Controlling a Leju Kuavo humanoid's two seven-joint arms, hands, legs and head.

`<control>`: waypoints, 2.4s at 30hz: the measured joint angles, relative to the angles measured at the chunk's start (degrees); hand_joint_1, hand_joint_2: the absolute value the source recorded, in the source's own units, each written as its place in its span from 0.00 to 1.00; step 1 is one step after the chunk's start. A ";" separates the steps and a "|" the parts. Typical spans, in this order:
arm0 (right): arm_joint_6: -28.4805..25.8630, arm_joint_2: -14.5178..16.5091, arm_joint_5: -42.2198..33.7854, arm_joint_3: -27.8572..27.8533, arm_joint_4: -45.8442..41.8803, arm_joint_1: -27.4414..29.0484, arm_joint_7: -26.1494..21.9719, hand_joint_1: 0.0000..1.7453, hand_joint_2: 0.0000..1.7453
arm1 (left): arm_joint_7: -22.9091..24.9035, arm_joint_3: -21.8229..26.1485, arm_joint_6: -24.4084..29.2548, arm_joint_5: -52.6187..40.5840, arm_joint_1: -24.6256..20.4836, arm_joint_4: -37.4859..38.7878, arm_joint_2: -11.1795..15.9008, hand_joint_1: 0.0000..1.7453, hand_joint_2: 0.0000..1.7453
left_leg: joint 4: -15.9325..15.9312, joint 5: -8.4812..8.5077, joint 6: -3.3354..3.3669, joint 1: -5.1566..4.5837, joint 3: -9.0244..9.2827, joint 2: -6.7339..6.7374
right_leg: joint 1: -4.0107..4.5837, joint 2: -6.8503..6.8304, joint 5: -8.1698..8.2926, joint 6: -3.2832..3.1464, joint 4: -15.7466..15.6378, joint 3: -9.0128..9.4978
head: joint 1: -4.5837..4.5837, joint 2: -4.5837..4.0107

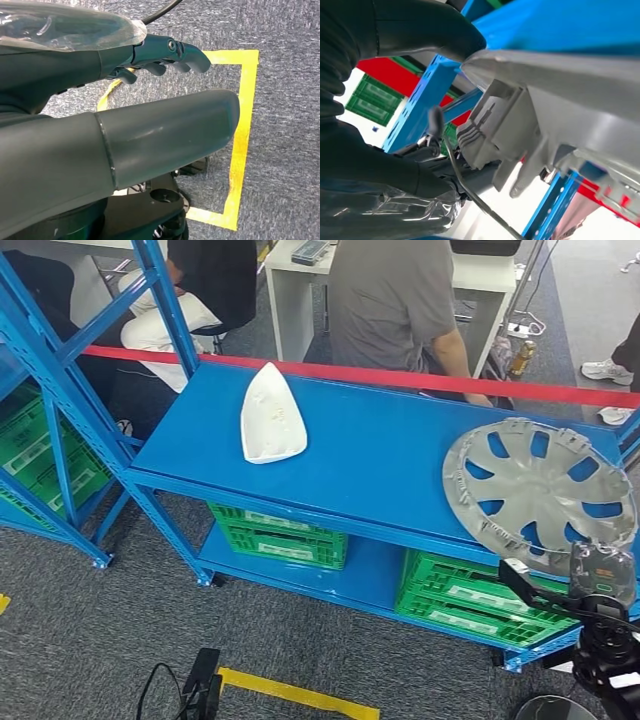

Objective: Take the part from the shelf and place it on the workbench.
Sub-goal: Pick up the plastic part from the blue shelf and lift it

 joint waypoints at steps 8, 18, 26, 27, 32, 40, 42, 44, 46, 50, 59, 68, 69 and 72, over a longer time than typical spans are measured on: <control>-0.15 0.17 -0.42 -0.02 0.79 -0.51 0.01 1.00 1.00 | -0.02 -0.01 0.18 0.25 0.02 0.01 -0.07 0.00 0.00 | 0.00 0.00 0.00 0.00 0.00 -0.01 | 0.00 0.00 0.00 0.00 0.00 0.01 | 0.00 -0.01; -0.82 0.17 -0.49 -0.03 0.75 -0.49 0.77 1.00 1.00 | -0.02 -0.03 0.18 0.24 0.02 0.01 -0.09 0.00 0.00 | 0.01 0.03 0.04 0.00 0.01 0.00 | 0.00 0.00 0.00 0.00 0.00 0.01 | 0.00 0.00; -0.84 0.16 -0.49 -0.04 0.65 -0.48 0.87 1.00 1.00 | -0.02 -0.04 0.18 0.25 0.02 0.01 -0.09 0.00 0.00 | 0.01 0.03 0.04 0.00 0.01 0.00 | 0.00 0.00 0.00 0.00 0.00 0.01 | 0.00 0.00; -0.87 0.16 -0.49 -0.04 0.64 -0.48 0.88 1.00 1.00 | -0.02 -0.04 0.18 0.25 0.02 0.01 -0.09 0.00 0.00 | 0.01 0.03 0.04 0.00 0.01 0.00 | 0.00 0.00 0.00 0.00 0.00 0.01 | 0.00 0.00; -2.22 0.14 -0.43 -0.16 0.18 -0.31 1.48 1.00 1.00 | -0.02 -0.05 0.22 0.25 0.02 0.01 -0.09 0.00 0.00 | 0.01 0.03 0.05 0.00 0.01 0.00 | 0.00 0.00 0.00 0.00 0.00 0.01 | 0.00 0.00; -4.55 -0.87 1.67 -2.65 -7.58 1.32 3.21 1.00 1.00 | -0.57 -0.19 1.57 -0.05 0.07 0.01 -0.07 0.00 0.00 | 0.01 0.04 0.04 -0.01 -0.01 0.00 | 0.00 0.00 0.01 0.01 0.01 0.00 | 0.01 -0.01; -4.49 -1.09 2.67 -3.68 -10.73 1.57 3.15 1.00 1.00 | -1.09 -0.25 2.00 -0.08 0.06 0.01 -0.07 0.00 0.00 | 0.01 0.04 0.04 -0.01 -0.02 0.01 | 0.00 0.00 0.01 0.00 0.01 -0.01 | 0.01 -0.01; -4.38 -1.24 3.73 -4.78 -13.75 1.61 2.96 1.00 1.00 | -1.66 -0.28 2.10 -0.08 0.05 0.01 -0.08 0.00 0.00 | 0.01 0.04 0.04 -0.01 -0.01 0.01 | 0.00 0.00 0.01 0.00 0.01 -0.02 | 0.00 0.00; -4.30 -1.39 4.75 -5.79 -16.64 1.61 2.53 1.00 1.00 | -2.19 -0.28 2.06 -0.08 0.05 0.01 -0.09 0.00 0.00 | 0.00 0.04 0.04 0.00 -0.02 0.01 | 0.00 0.00 0.01 0.00 0.01 -0.02 | 0.00 0.00; -4.55 -1.48 5.64 -7.39 -21.74 1.51 1.48 1.00 1.00 | -3.24 -0.28 2.04 -0.07 0.00 0.01 -0.09 0.00 0.00 | -0.01 0.04 0.04 0.00 -0.02 0.02 | 0.01 0.01 0.01 0.00 0.01 -0.04 | 0.00 0.00; -6.88 -1.39 -0.15 -10.39 -31.85 0.50 -1.64 1.00 1.00 | -5.22 -0.33 2.00 -0.04 -0.19 0.00 -0.22 0.00 1.00 | -0.01 0.04 0.03 0.00 -0.04 0.00 | 0.00 -0.07 0.01 0.00 0.02 -0.05 | -0.01 0.00; -6.32 -1.36 -4.14 -12.01 -37.30 -2.55 -3.87 1.00 1.00 | -6.35 -0.36 2.02 -0.78 -0.79 0.01 -0.51 0.00 1.00 | -0.02 0.05 0.03 -0.01 -0.05 0.01 | 0.01 -0.07 0.01 0.00 0.02 -0.04 | 0.00 0.00; -6.11 -1.34 -4.14 -11.94 -37.50 -2.88 -4.03 1.00 1.00 | -6.36 -0.37 2.02 -0.83 -0.85 0.01 -0.55 0.00 1.00 | -0.01 0.05 0.03 -0.01 -0.05 0.01 | 0.01 -0.07 0.01 0.00 0.02 -0.04 | 0.00 0.00; -5.76 -1.28 -4.14 -11.76 -37.96 -3.40 -4.27 1.00 1.00 | -6.37 -0.37 2.02 -0.97 -1.00 0.00 -0.64 0.00 1.00 | -0.02 0.05 0.03 -0.01 -0.06 -0.02 | 0.01 -0.09 0.01 0.00 0.02 -0.04 | 0.00 0.00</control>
